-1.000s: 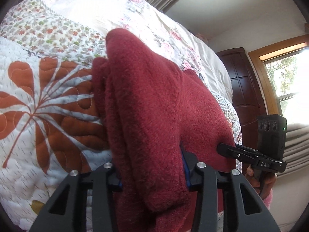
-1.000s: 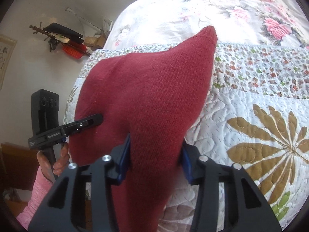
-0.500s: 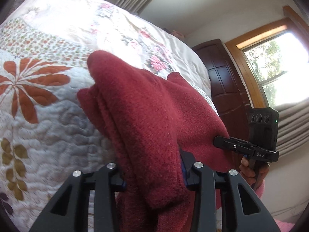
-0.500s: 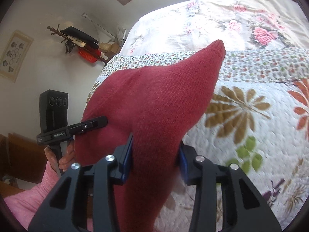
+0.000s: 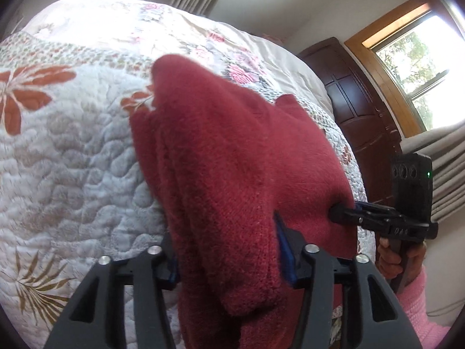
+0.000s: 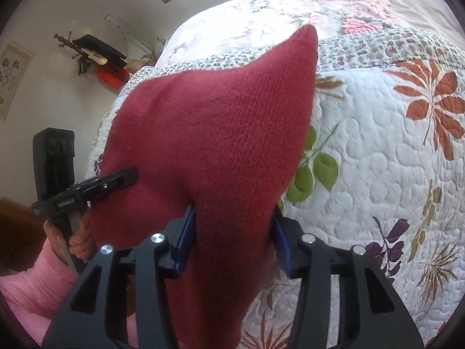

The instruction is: Fold small clothes

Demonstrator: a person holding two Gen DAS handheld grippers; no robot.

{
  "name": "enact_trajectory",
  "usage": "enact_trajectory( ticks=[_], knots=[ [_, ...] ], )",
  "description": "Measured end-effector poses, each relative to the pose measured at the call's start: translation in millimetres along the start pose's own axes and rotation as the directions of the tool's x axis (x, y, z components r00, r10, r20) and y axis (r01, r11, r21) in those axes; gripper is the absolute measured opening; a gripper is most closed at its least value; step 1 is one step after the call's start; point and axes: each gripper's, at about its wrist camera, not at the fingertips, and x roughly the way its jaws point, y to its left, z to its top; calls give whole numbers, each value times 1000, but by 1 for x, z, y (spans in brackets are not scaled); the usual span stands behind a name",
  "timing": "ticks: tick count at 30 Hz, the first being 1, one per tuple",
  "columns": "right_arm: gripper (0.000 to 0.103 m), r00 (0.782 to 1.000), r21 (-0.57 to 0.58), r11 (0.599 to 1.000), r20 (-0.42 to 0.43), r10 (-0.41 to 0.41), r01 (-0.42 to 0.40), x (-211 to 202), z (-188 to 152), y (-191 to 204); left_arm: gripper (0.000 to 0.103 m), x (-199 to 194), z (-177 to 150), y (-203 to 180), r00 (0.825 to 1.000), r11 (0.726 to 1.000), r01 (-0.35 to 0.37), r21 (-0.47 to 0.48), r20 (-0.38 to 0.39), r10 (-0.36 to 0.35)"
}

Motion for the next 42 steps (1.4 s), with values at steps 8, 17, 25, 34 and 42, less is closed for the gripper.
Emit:
enact_trajectory(
  ticks=[8,17,25,34,42],
  knots=[
    [67,999,37,999,39,23,-25,-13,-17,-7,73,-10,-19,0,994,996,-93,9,54,92],
    [69,999,34,998,15,-44,44,-32,-78,5,85,-43,-54,-30,956,954,-283,99,108,272],
    [37,1000,169,985,13,17,-19,-18,-109,-12,87,-38,-80,-16,950,951,-306,51,73,302],
    [41,995,147,986,35,-88,82,-12,-117,8,91,-31,-90,-8,950,952,-305,34,77,302],
    [71,957,80,960,96,-274,267,-38,-119,45,90,-60,-96,-40,908,901,-415,126,117,402]
  ],
)
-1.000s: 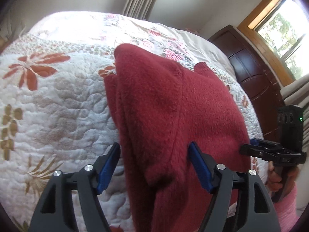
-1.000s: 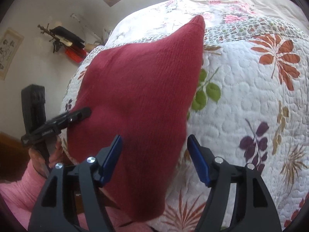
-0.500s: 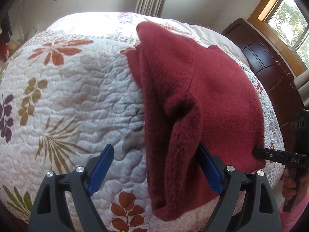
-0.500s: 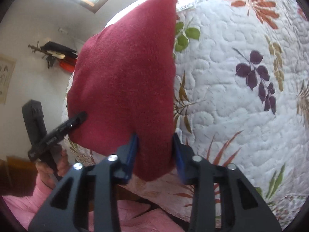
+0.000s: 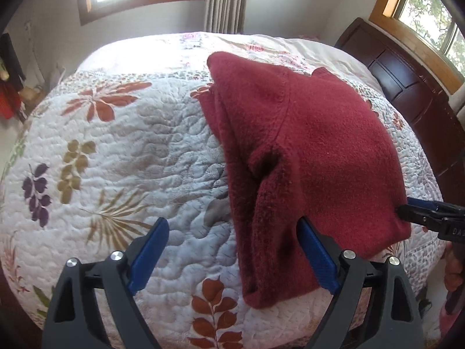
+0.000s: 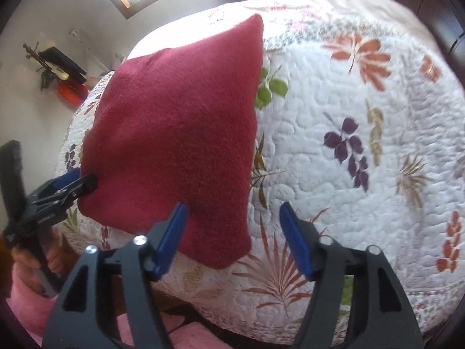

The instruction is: Fold small clothes

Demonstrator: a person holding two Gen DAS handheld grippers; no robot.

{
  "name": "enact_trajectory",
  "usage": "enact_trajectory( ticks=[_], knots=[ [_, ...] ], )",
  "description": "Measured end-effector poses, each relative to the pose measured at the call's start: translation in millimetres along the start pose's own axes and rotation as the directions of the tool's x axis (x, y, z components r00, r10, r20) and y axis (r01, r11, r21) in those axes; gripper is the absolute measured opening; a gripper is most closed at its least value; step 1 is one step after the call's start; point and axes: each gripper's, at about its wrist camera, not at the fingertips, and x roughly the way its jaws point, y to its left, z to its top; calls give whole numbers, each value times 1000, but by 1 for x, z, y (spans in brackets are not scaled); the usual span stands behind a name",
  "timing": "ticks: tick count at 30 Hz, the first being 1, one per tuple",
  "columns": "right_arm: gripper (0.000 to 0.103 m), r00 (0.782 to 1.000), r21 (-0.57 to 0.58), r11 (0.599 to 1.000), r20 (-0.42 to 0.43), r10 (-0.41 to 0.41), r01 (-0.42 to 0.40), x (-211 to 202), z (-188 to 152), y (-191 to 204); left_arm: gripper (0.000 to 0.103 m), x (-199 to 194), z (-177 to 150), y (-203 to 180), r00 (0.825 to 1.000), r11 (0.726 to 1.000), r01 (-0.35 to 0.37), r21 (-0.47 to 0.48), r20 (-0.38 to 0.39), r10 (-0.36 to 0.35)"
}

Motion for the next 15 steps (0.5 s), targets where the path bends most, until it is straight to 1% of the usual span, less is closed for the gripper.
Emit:
enact_trajectory(
  ticks=[1,8,15],
  knots=[
    [75,1000,-11,1000,12,-9,9,-4,-1,6,90,-4,1,0,1000,1000,-1,-2,4,1],
    [88,997,-37,998,53,-53,55,-20,0,28,90,-39,4,-5,997,998,-64,-14,37,65],
    [92,995,-21,997,69,-78,79,-35,1,37,92,-61,2,1,991,992,-121,-39,58,123]
  ],
)
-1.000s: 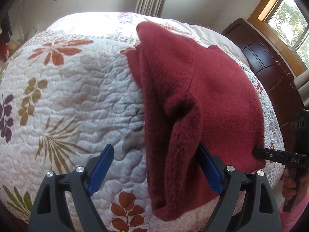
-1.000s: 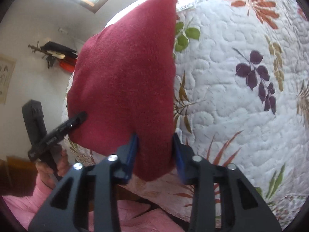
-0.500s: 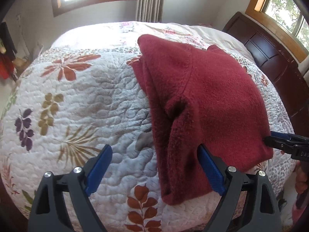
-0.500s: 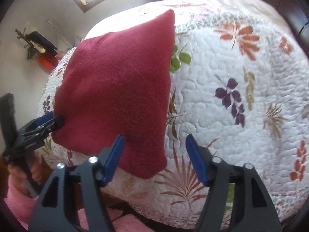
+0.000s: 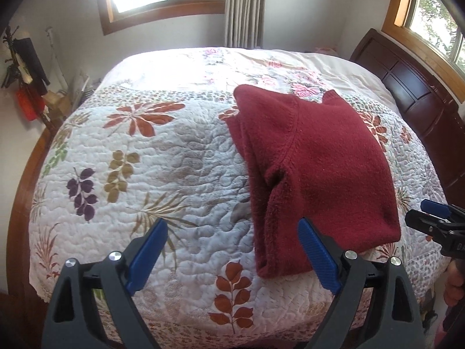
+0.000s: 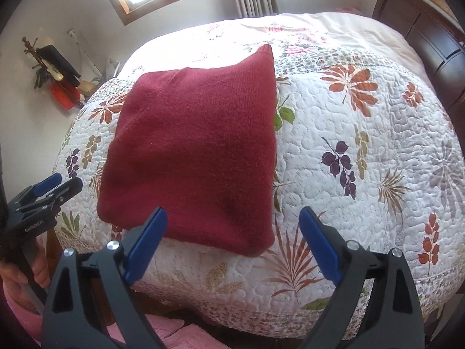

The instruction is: Fold small clothes

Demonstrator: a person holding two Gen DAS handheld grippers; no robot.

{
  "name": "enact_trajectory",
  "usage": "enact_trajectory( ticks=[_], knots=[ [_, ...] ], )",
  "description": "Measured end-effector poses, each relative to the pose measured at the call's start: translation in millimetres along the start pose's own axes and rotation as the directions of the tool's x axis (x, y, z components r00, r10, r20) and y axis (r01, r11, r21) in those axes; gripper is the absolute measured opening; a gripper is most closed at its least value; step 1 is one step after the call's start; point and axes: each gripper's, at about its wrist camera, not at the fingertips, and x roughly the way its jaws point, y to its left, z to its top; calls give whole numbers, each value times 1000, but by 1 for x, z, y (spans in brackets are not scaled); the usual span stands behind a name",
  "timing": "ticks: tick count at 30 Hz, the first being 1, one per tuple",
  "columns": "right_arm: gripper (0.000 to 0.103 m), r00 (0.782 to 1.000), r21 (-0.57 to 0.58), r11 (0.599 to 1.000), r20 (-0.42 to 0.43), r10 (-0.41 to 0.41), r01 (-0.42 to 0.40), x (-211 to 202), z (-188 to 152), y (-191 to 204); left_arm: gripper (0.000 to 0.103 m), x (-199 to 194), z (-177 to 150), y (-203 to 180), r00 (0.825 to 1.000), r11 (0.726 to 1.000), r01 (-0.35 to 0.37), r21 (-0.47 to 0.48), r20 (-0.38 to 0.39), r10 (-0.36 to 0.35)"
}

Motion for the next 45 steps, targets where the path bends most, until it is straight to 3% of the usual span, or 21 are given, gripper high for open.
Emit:
enact_trajectory(
  ticks=[20,45],
  knots=[
    [92,1000,-4,1000,13,18,-18,-18,-3,23,97,-33,-1,0,996,996,-88,4,30,88],
    [92,1000,-13,1000,1,14,-14,-16,-6,30,98,-35,-4,-2,995,995,-95,-1,25,95]
  ],
)
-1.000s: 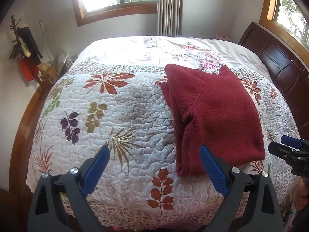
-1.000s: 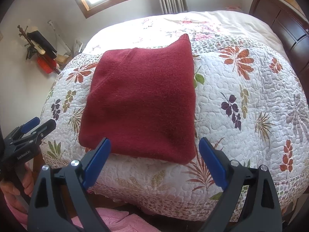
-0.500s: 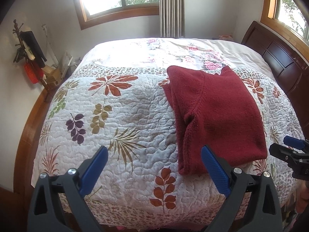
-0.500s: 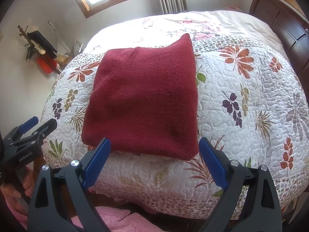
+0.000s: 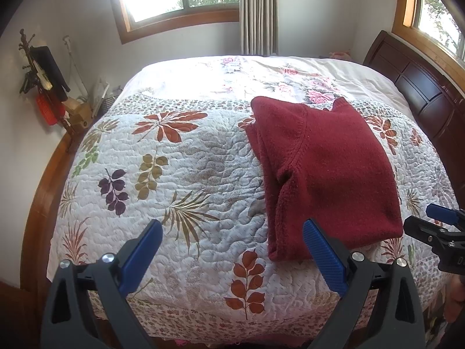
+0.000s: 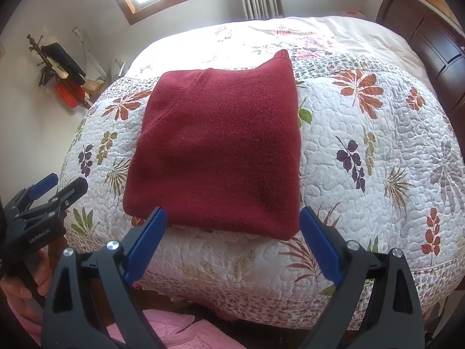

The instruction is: Fold small clothes

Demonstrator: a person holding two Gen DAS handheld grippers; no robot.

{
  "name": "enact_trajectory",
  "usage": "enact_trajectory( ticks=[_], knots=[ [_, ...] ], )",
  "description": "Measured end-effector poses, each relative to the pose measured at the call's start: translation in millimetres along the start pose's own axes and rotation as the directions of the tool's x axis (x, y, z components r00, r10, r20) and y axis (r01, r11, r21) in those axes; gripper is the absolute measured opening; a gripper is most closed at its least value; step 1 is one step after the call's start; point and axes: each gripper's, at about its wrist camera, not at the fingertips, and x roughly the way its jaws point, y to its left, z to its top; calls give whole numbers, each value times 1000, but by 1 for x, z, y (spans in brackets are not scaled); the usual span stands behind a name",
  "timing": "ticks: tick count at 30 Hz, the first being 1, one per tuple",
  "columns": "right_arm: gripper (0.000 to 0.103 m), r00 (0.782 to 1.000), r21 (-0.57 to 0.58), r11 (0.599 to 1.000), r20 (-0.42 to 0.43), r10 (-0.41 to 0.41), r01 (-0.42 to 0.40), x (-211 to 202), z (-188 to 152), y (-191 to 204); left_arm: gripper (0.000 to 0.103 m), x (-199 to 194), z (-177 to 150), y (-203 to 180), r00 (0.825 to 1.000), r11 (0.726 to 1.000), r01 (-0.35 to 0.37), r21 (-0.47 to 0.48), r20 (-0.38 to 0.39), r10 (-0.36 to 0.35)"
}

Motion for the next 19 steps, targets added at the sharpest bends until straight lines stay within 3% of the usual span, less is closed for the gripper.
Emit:
enact_trajectory(
  ticks=[19],
  knots=[
    [92,1000,7,1000,-27,-12,12,7,-3,0,98,6,-3,2,1000,1000,-1,2,-18,1]
  ],
)
